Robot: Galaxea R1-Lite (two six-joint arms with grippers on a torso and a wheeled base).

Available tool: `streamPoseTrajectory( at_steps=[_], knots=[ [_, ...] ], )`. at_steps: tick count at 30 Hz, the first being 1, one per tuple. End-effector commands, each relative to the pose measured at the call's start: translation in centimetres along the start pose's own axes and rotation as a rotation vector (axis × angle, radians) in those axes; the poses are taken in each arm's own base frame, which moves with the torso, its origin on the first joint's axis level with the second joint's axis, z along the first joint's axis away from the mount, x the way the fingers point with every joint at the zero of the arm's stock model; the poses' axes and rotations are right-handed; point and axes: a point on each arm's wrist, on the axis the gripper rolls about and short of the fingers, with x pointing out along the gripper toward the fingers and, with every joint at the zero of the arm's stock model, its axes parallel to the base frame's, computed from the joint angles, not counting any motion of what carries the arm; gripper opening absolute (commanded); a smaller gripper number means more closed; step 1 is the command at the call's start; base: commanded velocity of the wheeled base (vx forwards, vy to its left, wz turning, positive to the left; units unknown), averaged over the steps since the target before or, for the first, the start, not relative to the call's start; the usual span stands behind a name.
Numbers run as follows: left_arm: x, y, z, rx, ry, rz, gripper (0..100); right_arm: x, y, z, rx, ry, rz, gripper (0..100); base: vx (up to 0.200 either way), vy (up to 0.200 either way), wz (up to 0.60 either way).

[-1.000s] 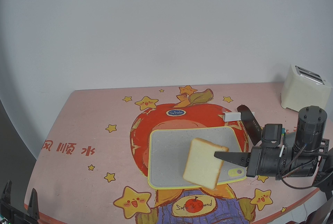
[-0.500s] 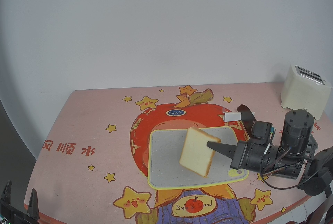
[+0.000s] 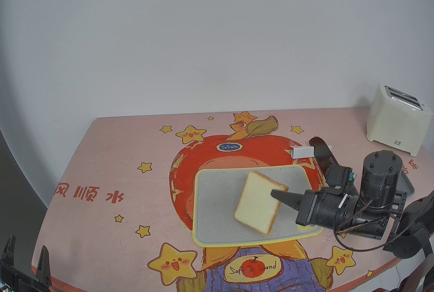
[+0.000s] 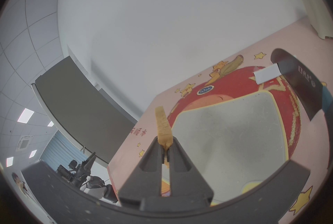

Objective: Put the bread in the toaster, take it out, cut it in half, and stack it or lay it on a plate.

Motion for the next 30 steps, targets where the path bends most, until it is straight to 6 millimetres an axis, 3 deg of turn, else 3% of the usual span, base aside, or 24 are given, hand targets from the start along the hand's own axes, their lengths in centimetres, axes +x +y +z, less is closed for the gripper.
streamPoseTrajectory(
  at_steps=[1,19,20,24,30],
  knots=[
    [0.1,0.0,-0.5,0.0,0.01,0.0,100,0.0,-0.1,0.1,0.002,-0.005,-0.003,0,0.0,0.0,0.0],
    [0.1,0.0,-0.5,0.0,0.01,0.0,100,-0.1,-0.3,0.1,-0.004,-0.004,-0.023,0,0.0,0.0,0.0],
    [0.1,0.0,-0.5,0.0,0.01,0.0,100,-0.3,-0.4,0.0,-0.021,-0.01,-0.036,100,0.0,0.0,0.0],
    [0.1,0.0,-0.5,0.0,0.012,0.0,100,-0.7,-1.3,-0.7,-0.168,-0.034,-0.165,100,0.0,0.0,0.0],
    [0.1,0.0,-0.5,0.0,0.01,0.0,100,-0.7,-1.3,-0.5,-0.197,-0.059,-0.2,100,0.0,0.0,0.0]
  ],
)
